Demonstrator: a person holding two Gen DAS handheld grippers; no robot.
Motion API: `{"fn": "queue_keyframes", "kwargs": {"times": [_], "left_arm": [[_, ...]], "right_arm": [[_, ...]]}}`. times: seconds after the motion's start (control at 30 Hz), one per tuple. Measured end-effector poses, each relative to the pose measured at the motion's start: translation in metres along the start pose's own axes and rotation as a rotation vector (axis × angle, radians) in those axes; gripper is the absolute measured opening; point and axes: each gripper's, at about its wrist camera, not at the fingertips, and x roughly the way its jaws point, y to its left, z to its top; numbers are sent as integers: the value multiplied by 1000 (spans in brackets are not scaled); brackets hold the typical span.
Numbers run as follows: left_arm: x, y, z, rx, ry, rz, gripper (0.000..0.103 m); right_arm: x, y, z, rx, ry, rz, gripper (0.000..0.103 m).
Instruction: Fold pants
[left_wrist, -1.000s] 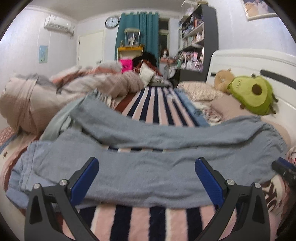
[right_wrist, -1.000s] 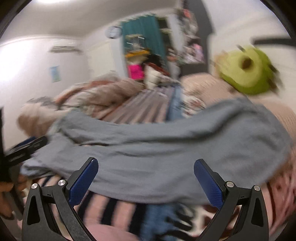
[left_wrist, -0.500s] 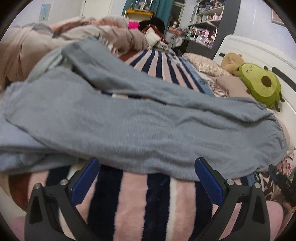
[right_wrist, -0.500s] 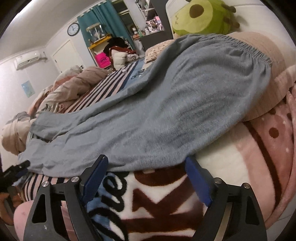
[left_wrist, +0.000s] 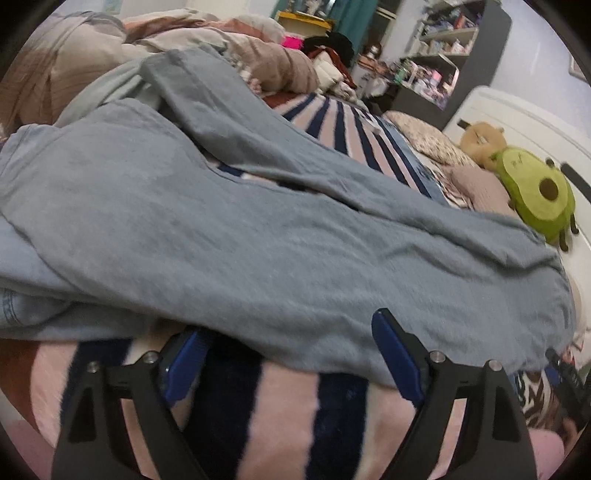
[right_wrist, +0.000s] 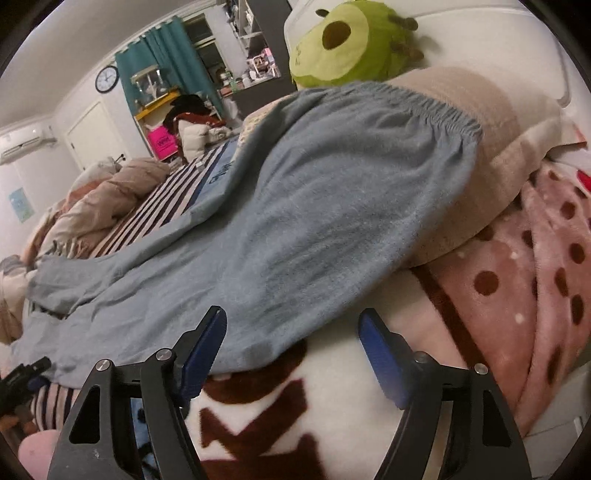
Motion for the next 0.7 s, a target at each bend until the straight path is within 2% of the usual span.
{"fn": "queue_keyframes", "kwargs": {"times": [0.03,0.1,0.13,0.2,0.23,0.27,0.3,0.37,0.4,0.5,0.7], "left_arm": [[1,3,3,-6,-9,4,78],[3,6,7,-11,-14,9,60],[4,7,9,-11,-15,4,57],[6,9,12,-13,-21,-13,48],[8,10,13,-20,-22,-8,43],[8,11,14,-23,-21,0,33],[8,12,15,-23,-24,7,25],[3,11,17,-8,-36,8,14],[-1,10,17,3,-45,13,10],[-16,8,24,40,-81,21,6],[-32,-6,39,125,-119,27,6]], "right_arm": [[3,-1,1,3,7,11,72],[4,-1,2,-12,7,27,70],[5,1,3,-23,6,39,67],[6,3,5,-32,13,92,51],[9,8,6,-37,19,106,49],[11,10,6,-48,23,109,43],[14,14,7,-65,26,99,29],[17,19,10,-83,25,63,10],[17,19,11,-82,18,58,9],[10,21,16,-88,-7,74,5],[-13,36,33,-160,-72,120,3]]}}
